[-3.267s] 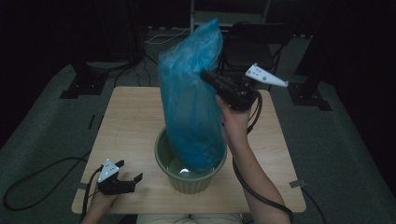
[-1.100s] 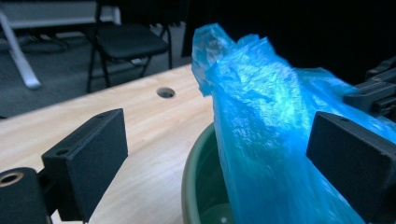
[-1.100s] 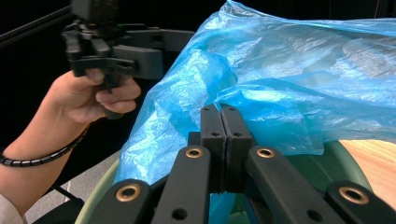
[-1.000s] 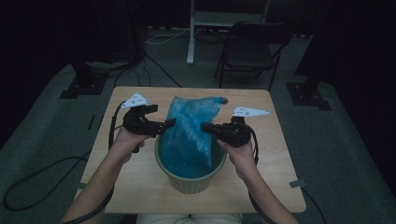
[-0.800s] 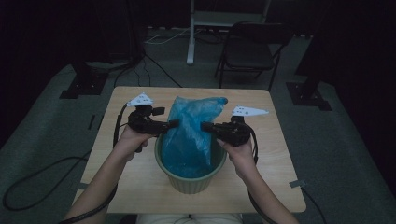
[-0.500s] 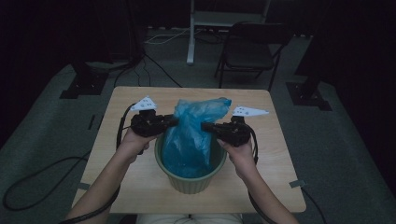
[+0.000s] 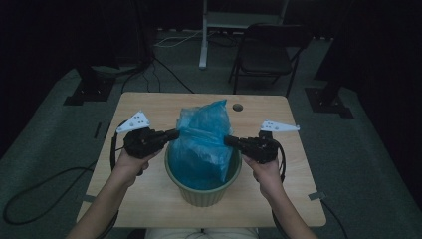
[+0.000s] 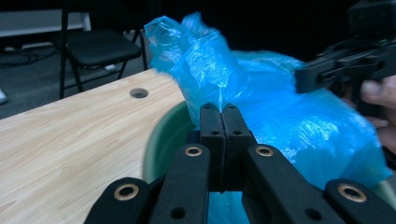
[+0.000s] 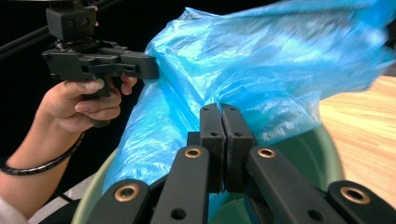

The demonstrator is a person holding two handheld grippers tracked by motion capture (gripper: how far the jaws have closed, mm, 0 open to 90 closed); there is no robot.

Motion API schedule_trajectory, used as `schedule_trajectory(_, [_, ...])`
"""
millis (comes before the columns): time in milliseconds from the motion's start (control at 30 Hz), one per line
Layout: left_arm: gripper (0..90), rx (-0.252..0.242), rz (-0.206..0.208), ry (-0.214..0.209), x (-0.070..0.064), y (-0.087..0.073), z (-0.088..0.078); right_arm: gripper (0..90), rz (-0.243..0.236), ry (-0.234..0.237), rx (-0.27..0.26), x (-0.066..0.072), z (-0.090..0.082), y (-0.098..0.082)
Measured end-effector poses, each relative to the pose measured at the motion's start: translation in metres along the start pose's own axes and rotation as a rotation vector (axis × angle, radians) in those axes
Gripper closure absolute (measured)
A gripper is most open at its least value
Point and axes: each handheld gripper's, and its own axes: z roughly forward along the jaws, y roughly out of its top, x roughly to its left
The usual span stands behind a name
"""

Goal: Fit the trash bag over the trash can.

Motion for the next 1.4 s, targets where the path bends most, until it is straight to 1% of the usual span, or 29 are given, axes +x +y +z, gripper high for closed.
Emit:
schedule_trajectory(33, [90.0,-0.006,0.009,-0.006,-0.005,-0.001,-0.004,89.0,-0.002,0.008,-0.005,0.002,-0.003,-0.002])
schedule_trajectory(67, [90.0,-0.008,0.016,-0.029,-0.009,-0.003,-0.008,89.0,-0.004,0.02,-0.01,0.005,-0.007,-0.003])
schedule_trajectory(167, [90.0,0.004,0.048,-0.065,-0.025,-0.01,-0.017,89.1,-0.012,0.045,-0.022,0.017,-0.019,-0.01])
schedule_trajectory(200, [90.0,0.013,0.063,-0.065,-0.03,-0.014,-0.019,89.2,-0.018,0.047,-0.025,0.021,-0.023,-0.014])
schedule_trajectory(300, [90.0,0.043,0.083,-0.077,-0.041,-0.028,-0.02,89.2,-0.029,0.05,-0.007,0.03,-0.03,-0.026])
schedule_trajectory(333, [90.0,0.053,0.084,-0.085,-0.042,-0.032,-0.021,89.2,-0.035,0.042,0.003,0.031,-0.032,-0.03])
schedule_trajectory(367, [90.0,0.053,0.084,-0.085,-0.042,-0.032,-0.021,89.2,-0.035,0.042,0.003,0.031,-0.032,-0.03])
schedule_trajectory(400, [90.0,0.053,0.084,-0.085,-0.042,-0.032,-0.021,89.2,-0.04,0.027,0.008,0.031,-0.034,-0.035])
schedule_trajectory(433, [90.0,0.059,0.081,-0.086,-0.043,-0.039,-0.022,89.2,-0.04,0.027,0.008,0.031,-0.034,-0.035])
schedule_trajectory(467, [90.0,0.055,0.076,-0.094,-0.042,-0.041,-0.023,89.2,-0.003,0.033,0.013,0.028,-0.038,-0.046])
schedule_trajectory(533, [90.0,0.045,0.054,-0.097,-0.04,-0.044,-0.024,89.3,0.025,0.036,0.011,0.025,-0.042,-0.052])
schedule_trajectory(600, [90.0,0.04,0.034,-0.136,-0.039,-0.047,-0.023,89.9,0.035,0.033,0.005,0.026,-0.046,-0.057])
schedule_trajectory(633, [90.0,0.048,0.043,-0.125,-0.041,-0.048,-0.023,90.0,0.041,0.037,0.003,0.027,-0.049,-0.059])
schedule_trajectory(667, [90.0,0.052,0.054,-0.131,-0.042,-0.049,-0.022,90.0,0.036,0.036,0.003,0.029,-0.051,-0.061])
schedule_trajectory(700, [90.0,0.054,0.058,-0.126,-0.044,-0.049,-0.021,90.0,0.036,0.024,-0.006,0.032,-0.053,-0.064])
schedule_trajectory(733, [90.0,0.053,0.063,-0.116,-0.045,-0.049,-0.021,90.0,0.042,0.033,-0.006,0.033,-0.055,-0.066])
schedule_trajectory(767, [90.0,0.048,0.068,-0.135,-0.046,-0.05,-0.022,90.0,0.048,0.05,0.003,0.035,-0.057,-0.068])
schedule_trajectory(833, [90.0,0.044,0.071,-0.133,-0.047,-0.05,-0.024,87.5,0.048,0.063,0.01,0.04,-0.063,-0.071])
schedule_trajectory(867, [90.0,0.047,0.075,-0.15,-0.047,-0.05,-0.024,84.5,0.04,0.054,0.019,0.042,-0.066,-0.071])
schedule_trajectory(933, [90.0,0.049,0.064,-0.164,-0.046,-0.051,-0.024,82.5,0.027,0.018,0.005,0.043,-0.073,-0.068])
schedule_trajectory(967, [90.0,0.052,0.07,-0.162,-0.046,-0.051,-0.024,80.1,0.028,0.0,-0.004,0.041,-0.076,-0.064])
schedule_trajectory(1000, [90.0,0.046,0.062,-0.158,-0.045,-0.052,-0.024,76.7,0.034,-0.026,-0.02,0.037,-0.078,-0.059])
schedule_trajectory(1033, [90.0,0.047,0.058,-0.165,-0.044,-0.051,-0.023,74.3,0.04,-0.041,-0.034,0.033,-0.08,-0.053])
schedule_trajectory(1067, [90.0,0.042,0.055,-0.168,-0.044,-0.051,-0.023,68.3,0.034,-0.06,-0.042,0.031,-0.08,-0.047])
schedule_trajectory(1133, [90.0,0.04,0.051,-0.178,-0.043,-0.051,-0.022,63.5,0.01,-0.089,-0.066,0.027,-0.077,-0.031])
schedule_trajectory(1167, [90.0,0.037,0.046,-0.178,-0.043,-0.05,-0.021,59.1,-0.001,-0.093,-0.058,0.023,-0.073,-0.022])
schedule_trajectory(1233, [90.0,0.042,0.051,-0.185,-0.043,-0.049,-0.019,57.0,-0.004,-0.084,-0.038,0.014,-0.061,-0.004])
schedule_trajectory(1333, [90.0,0.044,0.057,-0.181,-0.044,-0.048,-0.017,52.0,0.0,-0.078,-0.004,0.0,-0.037,0.017])
schedule_trajectory(1400, [90.0,0.046,0.06,-0.187,-0.044,-0.046,-0.017,49.1,0.022,-0.078,0.007,-0.011,-0.02,0.027])
